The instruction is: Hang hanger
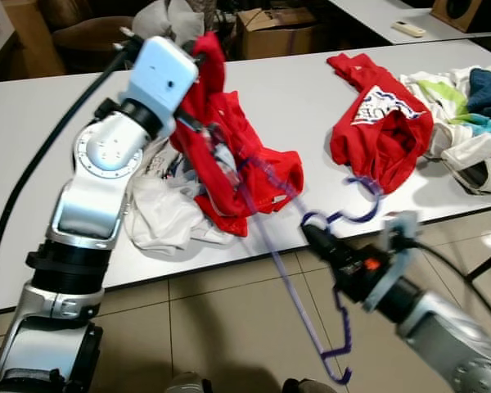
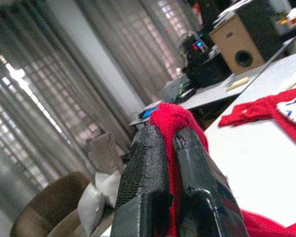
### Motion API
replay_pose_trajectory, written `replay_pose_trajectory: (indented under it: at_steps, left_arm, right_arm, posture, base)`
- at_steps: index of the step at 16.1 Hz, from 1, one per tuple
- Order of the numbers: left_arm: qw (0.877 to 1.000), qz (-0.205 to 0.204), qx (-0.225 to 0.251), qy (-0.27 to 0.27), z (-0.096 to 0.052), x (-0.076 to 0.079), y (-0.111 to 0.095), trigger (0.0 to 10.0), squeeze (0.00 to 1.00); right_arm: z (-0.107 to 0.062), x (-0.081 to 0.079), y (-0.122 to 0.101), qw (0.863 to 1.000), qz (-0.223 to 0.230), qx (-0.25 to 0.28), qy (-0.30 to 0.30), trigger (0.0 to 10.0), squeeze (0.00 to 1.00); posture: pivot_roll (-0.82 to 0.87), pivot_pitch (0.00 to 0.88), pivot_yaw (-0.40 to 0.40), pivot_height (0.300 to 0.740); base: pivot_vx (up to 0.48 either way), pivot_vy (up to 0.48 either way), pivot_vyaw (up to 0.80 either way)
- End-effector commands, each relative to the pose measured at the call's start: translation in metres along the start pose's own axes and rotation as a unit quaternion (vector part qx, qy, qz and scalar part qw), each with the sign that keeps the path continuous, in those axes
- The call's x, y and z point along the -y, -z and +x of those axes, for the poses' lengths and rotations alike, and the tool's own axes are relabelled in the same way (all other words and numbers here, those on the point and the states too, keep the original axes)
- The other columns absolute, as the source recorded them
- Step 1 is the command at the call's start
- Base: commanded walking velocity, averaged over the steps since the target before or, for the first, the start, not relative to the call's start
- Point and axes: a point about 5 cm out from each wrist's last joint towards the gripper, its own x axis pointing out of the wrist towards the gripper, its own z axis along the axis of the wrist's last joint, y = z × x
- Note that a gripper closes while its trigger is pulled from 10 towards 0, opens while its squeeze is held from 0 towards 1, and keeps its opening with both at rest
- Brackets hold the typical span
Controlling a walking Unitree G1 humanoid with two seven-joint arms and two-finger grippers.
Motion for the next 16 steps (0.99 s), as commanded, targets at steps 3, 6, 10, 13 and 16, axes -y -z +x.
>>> replay_pose_trajectory:
  at_steps: [3,6,10,13,16]
  left_arm:
    - [0.999,0.009,0.049,0.021,0.001,0.002,-0.02,0.0,0.0]
    - [0.997,0.01,0.06,0.037,-0.001,0.003,-0.025,0.0,0.0]
    - [0.999,0.029,0.039,0.018,-0.002,-0.002,-0.019,0.0,0.0]
    - [0.998,0.057,0.017,0.019,-0.004,0.0,-0.01,0.0,0.0]
    - [0.997,0.054,0.023,0.057,-0.007,0.013,-0.009,0.0,0.0]
  right_arm:
    - [0.009,0.007,-0.006,1.0,0.009,0.004,0.01,10.0,0.0]
    - [0.018,0.029,-0.011,0.993,0.085,0.04,0.073,10.0,0.0]
    - [0.02,0.046,-0.037,0.977,0.134,0.126,0.105,10.0,0.0]
    - [0.016,0.04,-0.049,0.961,0.2,0.178,0.074,10.0,0.0]
    - [0.028,0.036,-0.025,0.942,0.288,0.156,0.076,10.0,0.0]
  posture:
    - [-0.01,0.026,0.02,0.74]
    - [-0.02,0.025,0.017,0.74]
    - [-0.01,0.021,0.007,0.74]
    - [-0.01,0.012,0.0,0.74]
    - [-0.01,0.008,0.0,0.74]
  base:
    - [0.0,0.0,0.0]
    - [0.0,0.0,0.0]
    - [0.0,0.0,0.0]
    - [0.0,0.0,0.0]
    - [0.0,0.0,0.0]
